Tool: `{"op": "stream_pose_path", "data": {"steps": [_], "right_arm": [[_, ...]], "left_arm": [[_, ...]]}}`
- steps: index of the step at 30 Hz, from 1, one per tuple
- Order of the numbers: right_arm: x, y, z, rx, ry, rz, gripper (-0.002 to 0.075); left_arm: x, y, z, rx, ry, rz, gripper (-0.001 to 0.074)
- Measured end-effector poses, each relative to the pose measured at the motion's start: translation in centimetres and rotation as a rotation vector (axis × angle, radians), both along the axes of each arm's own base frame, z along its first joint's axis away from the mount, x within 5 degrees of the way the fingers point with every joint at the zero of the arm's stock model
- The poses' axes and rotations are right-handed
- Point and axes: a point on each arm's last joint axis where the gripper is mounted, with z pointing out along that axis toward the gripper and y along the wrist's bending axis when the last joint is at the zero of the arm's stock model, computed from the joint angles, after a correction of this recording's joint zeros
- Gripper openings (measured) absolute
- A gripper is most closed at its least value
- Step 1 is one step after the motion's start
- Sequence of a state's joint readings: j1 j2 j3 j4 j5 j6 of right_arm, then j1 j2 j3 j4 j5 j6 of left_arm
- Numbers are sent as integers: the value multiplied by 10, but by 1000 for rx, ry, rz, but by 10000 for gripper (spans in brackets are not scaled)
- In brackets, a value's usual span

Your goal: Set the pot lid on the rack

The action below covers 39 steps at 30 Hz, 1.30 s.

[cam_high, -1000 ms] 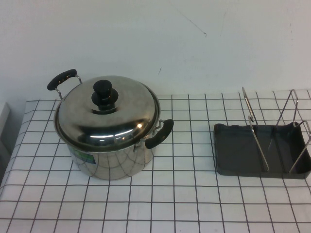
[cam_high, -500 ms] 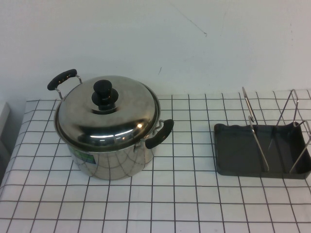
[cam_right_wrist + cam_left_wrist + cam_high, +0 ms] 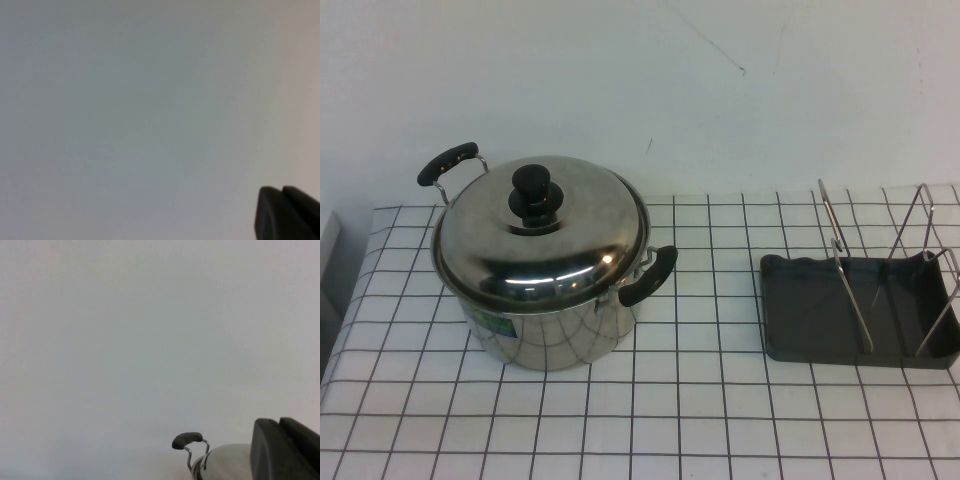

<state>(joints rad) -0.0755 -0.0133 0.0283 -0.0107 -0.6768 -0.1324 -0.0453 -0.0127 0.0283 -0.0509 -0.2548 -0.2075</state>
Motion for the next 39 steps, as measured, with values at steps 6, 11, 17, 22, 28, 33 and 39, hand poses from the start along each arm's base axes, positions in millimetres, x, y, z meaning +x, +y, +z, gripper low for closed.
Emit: {"op": "stream_pose_path", "data": {"steps": [6,11,17,22,28,33,39], "right_arm": [[-9,1,9,-4,-138,6,-4],[-1,0,11,12,33,8,-4],[-2,1,32,-19,326,-20,-4],[4,-3,39,-82,542,-84,-4],[27,-8,25,-62,879,-98,-4],[37,-9,19,-56,975,-95,-4],[38,-9,15,-37,1020,-87,-4]], "left_arm": [[-2,-1,5,26,-60,-3,-2],[-3,-2,12,67,-48,-7,-2],[-15,0,54,123,10,33,-2],[-12,6,82,114,190,78,-2],[15,2,109,93,396,33,-2],[46,-13,112,33,510,-120,-2],[87,-32,102,54,574,-322,-2]]}}
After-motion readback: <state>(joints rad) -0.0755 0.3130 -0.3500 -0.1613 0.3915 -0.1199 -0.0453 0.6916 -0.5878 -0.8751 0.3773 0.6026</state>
